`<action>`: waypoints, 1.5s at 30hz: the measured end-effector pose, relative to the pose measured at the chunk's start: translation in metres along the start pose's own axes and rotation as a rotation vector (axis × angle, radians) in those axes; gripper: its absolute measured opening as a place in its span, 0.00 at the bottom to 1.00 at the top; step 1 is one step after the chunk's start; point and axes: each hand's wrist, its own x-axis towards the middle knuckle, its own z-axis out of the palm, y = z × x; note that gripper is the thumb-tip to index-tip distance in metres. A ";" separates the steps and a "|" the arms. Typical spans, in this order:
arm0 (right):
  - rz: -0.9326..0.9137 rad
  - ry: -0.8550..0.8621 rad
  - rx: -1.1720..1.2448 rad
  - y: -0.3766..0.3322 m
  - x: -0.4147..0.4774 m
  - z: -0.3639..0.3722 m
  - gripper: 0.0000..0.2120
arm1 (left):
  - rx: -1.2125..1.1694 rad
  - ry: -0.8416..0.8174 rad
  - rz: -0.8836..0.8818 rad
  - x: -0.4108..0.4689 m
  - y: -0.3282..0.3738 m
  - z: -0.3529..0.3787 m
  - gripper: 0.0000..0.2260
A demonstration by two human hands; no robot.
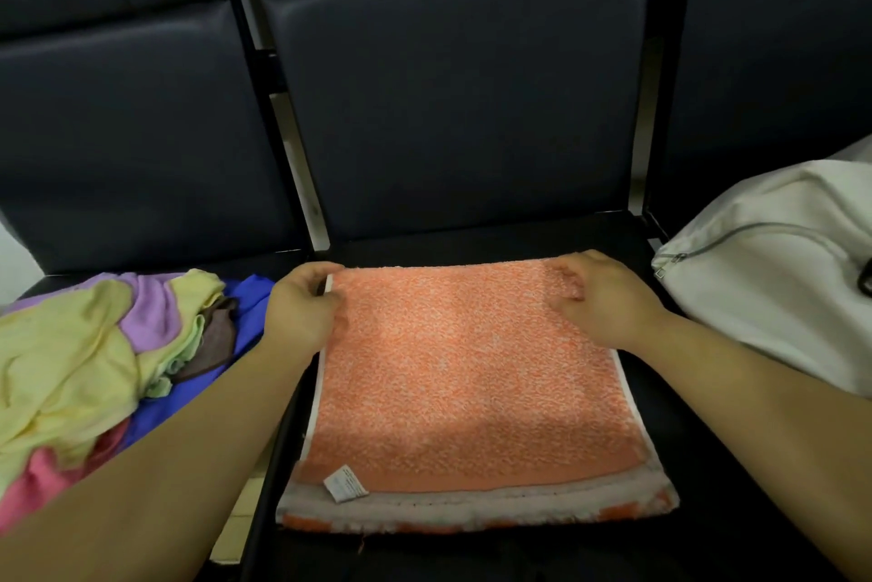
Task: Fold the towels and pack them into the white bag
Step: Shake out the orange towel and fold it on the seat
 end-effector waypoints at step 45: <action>0.170 -0.555 0.178 -0.034 -0.154 -0.028 0.17 | 0.500 -0.746 0.145 -0.150 -0.005 -0.087 0.19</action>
